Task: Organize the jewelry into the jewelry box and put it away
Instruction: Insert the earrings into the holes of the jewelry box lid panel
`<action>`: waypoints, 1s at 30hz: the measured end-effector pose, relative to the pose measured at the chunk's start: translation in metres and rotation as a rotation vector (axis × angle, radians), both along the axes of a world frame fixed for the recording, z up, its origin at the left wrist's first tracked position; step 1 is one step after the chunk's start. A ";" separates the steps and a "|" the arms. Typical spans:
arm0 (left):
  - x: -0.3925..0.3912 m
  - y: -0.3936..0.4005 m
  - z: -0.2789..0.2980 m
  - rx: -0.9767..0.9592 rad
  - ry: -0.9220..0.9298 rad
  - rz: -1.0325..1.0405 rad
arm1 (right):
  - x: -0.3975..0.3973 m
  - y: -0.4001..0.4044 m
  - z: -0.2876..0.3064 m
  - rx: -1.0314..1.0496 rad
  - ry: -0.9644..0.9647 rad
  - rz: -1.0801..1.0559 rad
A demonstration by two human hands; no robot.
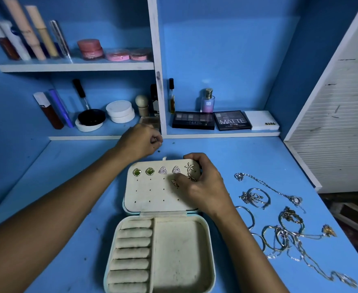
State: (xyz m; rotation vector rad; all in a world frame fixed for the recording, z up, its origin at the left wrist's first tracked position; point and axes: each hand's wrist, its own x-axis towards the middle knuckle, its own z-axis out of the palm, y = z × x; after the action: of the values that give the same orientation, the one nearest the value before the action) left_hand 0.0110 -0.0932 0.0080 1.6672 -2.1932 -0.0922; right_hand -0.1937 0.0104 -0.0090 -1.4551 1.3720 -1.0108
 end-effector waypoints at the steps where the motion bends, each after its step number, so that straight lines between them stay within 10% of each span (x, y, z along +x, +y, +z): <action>1: -0.002 -0.002 0.000 0.017 -0.018 0.012 | 0.000 0.000 0.000 0.000 0.000 0.003; 30: -0.010 0.000 0.016 0.053 0.064 0.022 | -0.005 0.002 0.002 -0.044 -0.068 0.043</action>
State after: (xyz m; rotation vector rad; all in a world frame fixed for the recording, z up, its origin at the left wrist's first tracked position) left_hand 0.0010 -0.0933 0.0243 1.6930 -2.1422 -0.1965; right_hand -0.1988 0.0127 -0.0072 -1.4628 1.2716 -1.0589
